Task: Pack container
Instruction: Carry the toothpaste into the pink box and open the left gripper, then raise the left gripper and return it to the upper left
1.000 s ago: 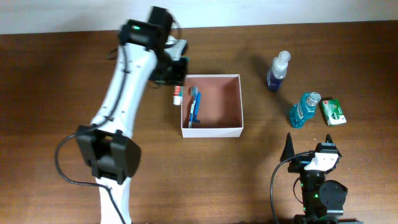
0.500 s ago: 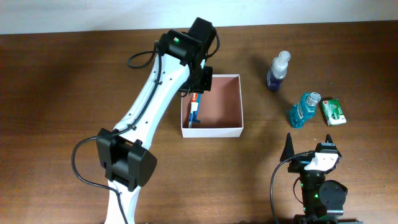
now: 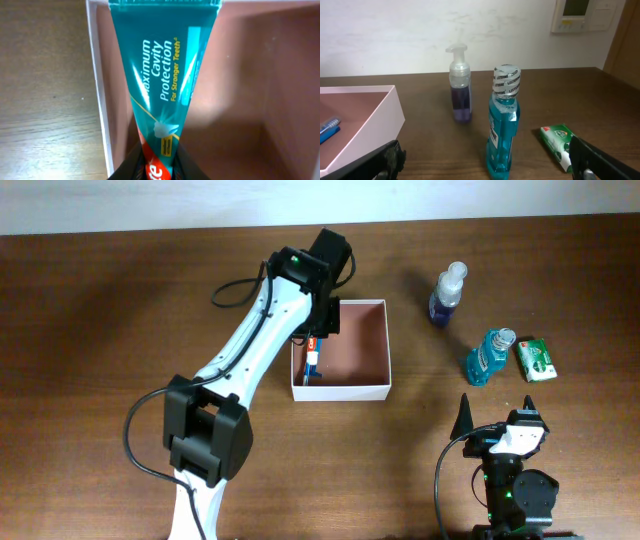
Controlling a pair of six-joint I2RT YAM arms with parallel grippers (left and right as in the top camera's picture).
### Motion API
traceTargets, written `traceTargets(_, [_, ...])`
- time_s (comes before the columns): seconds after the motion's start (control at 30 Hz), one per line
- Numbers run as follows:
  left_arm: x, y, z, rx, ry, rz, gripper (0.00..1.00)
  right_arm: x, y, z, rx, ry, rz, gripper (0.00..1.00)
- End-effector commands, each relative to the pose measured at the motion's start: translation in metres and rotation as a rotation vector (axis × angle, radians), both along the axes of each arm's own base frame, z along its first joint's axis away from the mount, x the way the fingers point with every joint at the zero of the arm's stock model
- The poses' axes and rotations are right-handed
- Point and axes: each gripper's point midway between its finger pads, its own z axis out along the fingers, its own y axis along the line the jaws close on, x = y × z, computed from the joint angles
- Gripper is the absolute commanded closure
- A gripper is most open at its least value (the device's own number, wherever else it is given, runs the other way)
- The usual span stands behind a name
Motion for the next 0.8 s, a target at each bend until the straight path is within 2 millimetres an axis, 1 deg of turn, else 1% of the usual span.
traceTargets(0.0, [0.000, 0.004, -0.017, 0.016, 0.005, 0.019, 0.83, -0.001, -0.003, -0.003, 0.001, 0.006, -0.015, 0.02])
traceTargets(0.2, [-0.001, 0.004, -0.040, 0.020, 0.014, 0.026, 0.82, -0.001, -0.003, -0.003, 0.001, 0.006, -0.015, 0.02])
traceTargets(0.23, [-0.003, 0.005, -0.043, 0.022, 0.021, 0.038, 0.79, -0.001, -0.003, -0.003, 0.001, 0.006, -0.015, 0.02])
traceTargets(0.33, [-0.006, 0.007, -0.049, 0.027, 0.032, 0.041, 0.79, -0.001, -0.003, -0.003, 0.001, 0.006, -0.015, 0.02])
traceTargets(0.77, [-0.006, 0.007, -0.049, 0.027, 0.031, 0.035, 0.78, -0.001, -0.003, -0.003, 0.001, 0.006, -0.015, 0.02])
